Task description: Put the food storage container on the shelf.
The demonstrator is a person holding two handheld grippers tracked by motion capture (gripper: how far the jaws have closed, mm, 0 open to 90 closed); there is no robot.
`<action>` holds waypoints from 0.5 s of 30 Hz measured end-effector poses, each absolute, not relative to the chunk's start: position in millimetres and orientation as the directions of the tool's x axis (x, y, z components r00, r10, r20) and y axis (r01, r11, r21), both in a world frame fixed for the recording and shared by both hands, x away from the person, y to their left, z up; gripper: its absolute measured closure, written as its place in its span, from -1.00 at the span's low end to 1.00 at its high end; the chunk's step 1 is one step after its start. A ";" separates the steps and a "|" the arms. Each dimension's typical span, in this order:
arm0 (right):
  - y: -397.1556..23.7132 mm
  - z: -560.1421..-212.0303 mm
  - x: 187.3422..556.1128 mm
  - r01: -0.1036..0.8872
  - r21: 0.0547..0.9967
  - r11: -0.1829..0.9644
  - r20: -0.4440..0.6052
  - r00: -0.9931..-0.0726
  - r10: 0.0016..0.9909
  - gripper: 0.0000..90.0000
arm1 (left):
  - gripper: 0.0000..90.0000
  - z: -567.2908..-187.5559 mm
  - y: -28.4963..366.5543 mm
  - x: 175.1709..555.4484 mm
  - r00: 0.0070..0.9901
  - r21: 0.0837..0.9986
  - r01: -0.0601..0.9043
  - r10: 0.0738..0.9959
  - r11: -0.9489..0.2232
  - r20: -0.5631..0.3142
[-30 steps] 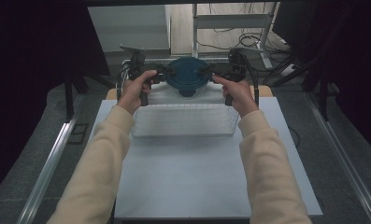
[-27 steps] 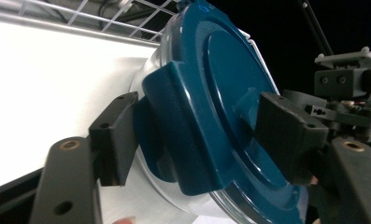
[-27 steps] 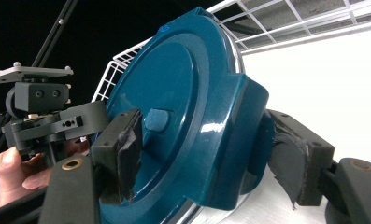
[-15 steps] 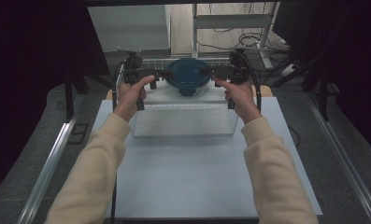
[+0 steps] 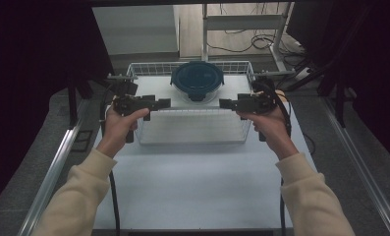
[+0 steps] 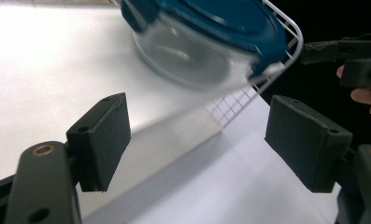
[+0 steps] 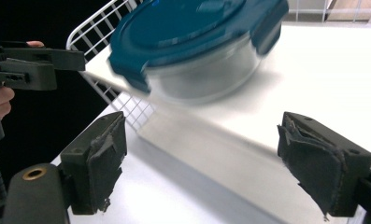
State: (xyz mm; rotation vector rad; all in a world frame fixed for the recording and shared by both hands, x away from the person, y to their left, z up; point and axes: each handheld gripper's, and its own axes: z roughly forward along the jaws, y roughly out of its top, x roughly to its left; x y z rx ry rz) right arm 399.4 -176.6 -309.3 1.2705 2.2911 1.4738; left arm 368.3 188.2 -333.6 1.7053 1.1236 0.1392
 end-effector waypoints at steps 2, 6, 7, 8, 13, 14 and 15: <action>-182.1 -313.1 388.5 0.566 0.807 0.169 0.303 -0.642 0.705 -0.64 | -0.51 -338.7 190.0 355.2 0.562 0.802 0.596 0.728 -0.026 -0.394; -191.3 -322.6 366.9 0.537 0.823 0.187 0.279 -0.668 0.690 -0.61 | -0.50 -351.3 193.1 330.6 0.580 0.815 0.577 0.730 -0.056 -0.360; -194.9 -328.4 357.2 0.521 0.830 0.201 0.258 -0.677 0.689 -0.61 | -0.50 -358.1 196.0 320.0 0.581 0.820 0.569 0.736 -0.065 -0.346; -194.9 -328.4 357.2 0.521 0.830 0.201 0.258 -0.677 0.689 -0.61 | -0.50 -358.1 196.0 320.0 0.581 0.820 0.569 0.736 -0.065 -0.346; -206.0 -351.4 331.7 0.482 0.846 0.227 0.206 -0.688 0.696 -0.60 | -0.50 -381.0 205.9 291.7 0.581 0.822 0.567 0.732 -0.050 -0.356; -206.0 -351.4 331.7 0.482 0.846 0.227 0.206 -0.688 0.696 -0.60 | -0.51 -381.0 205.9 291.7 0.581 0.822 0.567 0.732 -0.050 -0.356; -207.9 -356.6 327.8 0.477 0.848 0.232 0.197 -0.689 0.698 -0.60 | -0.51 -385.6 206.6 287.5 0.579 0.820 0.570 0.733 -0.050 -0.357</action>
